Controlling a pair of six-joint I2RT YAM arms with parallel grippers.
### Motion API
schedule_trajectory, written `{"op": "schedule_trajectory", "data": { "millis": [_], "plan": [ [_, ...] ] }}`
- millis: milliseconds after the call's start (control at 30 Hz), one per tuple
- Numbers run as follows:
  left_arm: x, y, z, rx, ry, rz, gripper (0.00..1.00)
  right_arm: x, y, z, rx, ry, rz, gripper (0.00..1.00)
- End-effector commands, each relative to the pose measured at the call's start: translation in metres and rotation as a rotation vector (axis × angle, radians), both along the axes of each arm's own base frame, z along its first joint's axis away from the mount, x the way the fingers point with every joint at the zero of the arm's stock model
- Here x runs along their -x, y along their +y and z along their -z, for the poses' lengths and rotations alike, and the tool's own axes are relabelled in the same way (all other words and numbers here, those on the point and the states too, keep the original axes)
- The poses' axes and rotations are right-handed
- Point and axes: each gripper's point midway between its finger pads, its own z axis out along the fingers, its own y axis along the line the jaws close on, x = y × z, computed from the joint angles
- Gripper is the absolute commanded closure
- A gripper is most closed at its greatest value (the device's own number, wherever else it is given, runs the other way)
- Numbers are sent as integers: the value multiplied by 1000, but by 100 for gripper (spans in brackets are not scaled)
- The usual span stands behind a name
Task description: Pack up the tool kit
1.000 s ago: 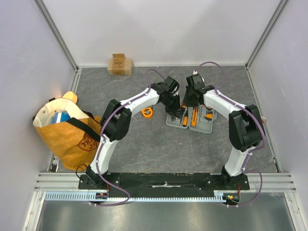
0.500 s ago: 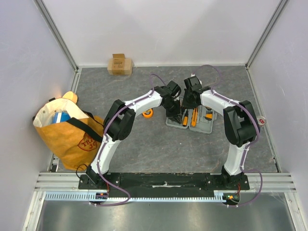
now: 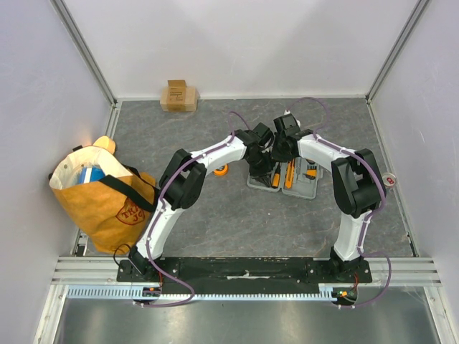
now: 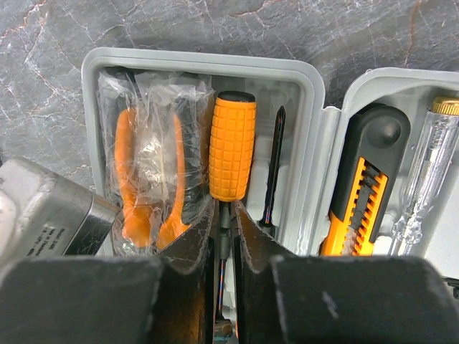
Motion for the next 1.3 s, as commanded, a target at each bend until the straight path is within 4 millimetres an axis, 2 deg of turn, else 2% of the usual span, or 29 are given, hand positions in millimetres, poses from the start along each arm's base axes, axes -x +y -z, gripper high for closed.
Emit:
{"op": "schedule_trajectory", "data": {
  "millis": [0, 333, 700, 933, 1033, 1133, 1267],
  "plan": [
    [9, 4, 14, -48, 73, -25, 96, 0, -4, 11, 24, 7, 16, 83],
    [10, -5, 22, 58, 194, -81, 98, 8, -10, 23, 51, 31, 24, 86],
    [19, 11, 51, 8, 290, -175, 98, 28, -17, 43, 82, 72, 30, 87],
    [20, 17, 64, -5, 349, -255, 98, 41, -8, 51, 118, 82, 6, 90],
    [16, 16, 62, 2, 337, -255, 98, 45, -9, 57, 126, 96, 12, 91],
    [9, 12, 47, 29, 292, -238, 98, 36, -12, 41, 140, 53, 39, 91],
    [-7, 6, 12, 79, 186, -210, 93, 13, -13, -9, 148, -47, 67, 90]
  ]
}}
